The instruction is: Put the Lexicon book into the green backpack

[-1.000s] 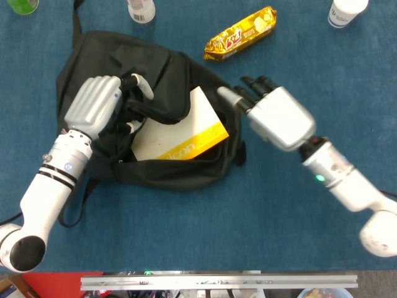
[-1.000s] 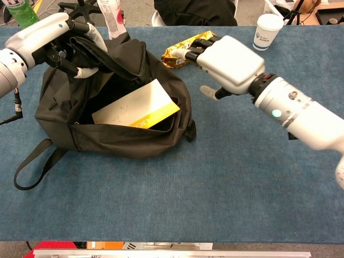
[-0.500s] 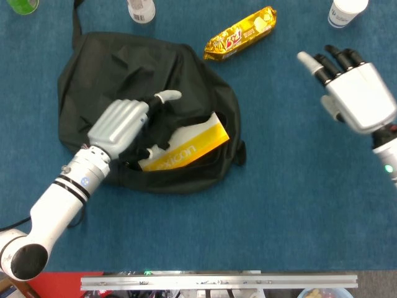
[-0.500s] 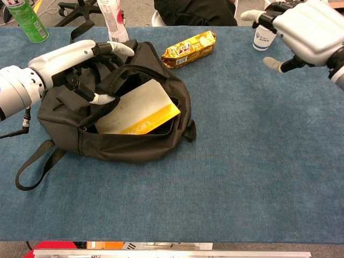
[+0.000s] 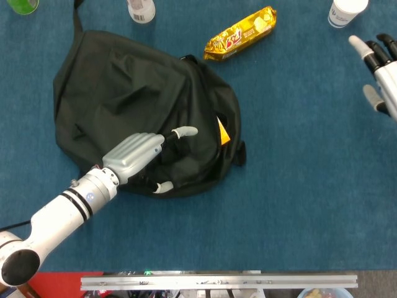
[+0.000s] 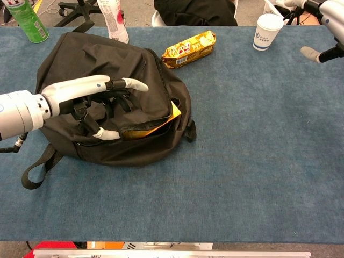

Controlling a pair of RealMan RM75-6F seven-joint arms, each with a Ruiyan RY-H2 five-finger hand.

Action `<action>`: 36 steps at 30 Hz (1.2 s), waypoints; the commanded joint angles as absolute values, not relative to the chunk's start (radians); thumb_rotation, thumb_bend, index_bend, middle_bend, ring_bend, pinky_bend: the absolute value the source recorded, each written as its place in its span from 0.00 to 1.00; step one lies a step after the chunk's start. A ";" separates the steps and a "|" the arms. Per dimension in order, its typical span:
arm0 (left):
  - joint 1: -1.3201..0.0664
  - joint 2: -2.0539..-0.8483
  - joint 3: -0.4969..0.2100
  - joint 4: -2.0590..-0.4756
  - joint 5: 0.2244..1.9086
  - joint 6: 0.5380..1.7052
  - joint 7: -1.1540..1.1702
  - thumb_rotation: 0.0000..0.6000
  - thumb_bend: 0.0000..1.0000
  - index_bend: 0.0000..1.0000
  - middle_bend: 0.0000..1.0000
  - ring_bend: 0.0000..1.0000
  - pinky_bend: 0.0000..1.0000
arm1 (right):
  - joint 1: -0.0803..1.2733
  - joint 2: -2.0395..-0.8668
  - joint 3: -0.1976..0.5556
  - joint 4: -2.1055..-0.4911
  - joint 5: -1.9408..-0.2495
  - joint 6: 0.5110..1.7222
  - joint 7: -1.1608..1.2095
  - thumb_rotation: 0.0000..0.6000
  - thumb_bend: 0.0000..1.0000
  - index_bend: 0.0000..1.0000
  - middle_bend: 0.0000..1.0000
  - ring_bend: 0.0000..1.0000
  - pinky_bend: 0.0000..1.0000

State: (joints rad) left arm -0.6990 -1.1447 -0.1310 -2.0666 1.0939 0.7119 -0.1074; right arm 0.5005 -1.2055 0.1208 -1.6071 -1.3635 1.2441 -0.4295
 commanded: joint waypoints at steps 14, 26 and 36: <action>-0.664 -1.147 -0.170 -2.011 1.220 0.781 -0.235 0.72 0.17 0.00 0.00 0.00 0.11 | 0.485 -1.203 0.126 -1.581 -1.371 1.244 -0.405 1.00 0.29 0.15 0.29 0.18 0.29; -0.525 -1.166 -0.093 -1.843 1.308 1.085 -0.011 1.00 0.17 0.03 0.05 0.00 0.11 | 0.418 -1.152 0.107 -1.604 -1.339 1.281 -0.413 1.00 0.29 0.27 0.37 0.25 0.36; -0.352 -1.214 -0.050 -1.623 1.386 1.344 -0.075 1.00 0.17 0.14 0.10 0.02 0.11 | 0.275 -1.119 0.050 -1.581 -1.371 1.424 -0.375 1.00 0.30 0.43 0.45 0.31 0.42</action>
State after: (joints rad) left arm -0.3871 -1.2012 -0.0639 -1.6605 1.3713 1.3098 -0.0477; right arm 0.3048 -1.1210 0.0638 -1.5921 -1.3564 1.3891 -0.3679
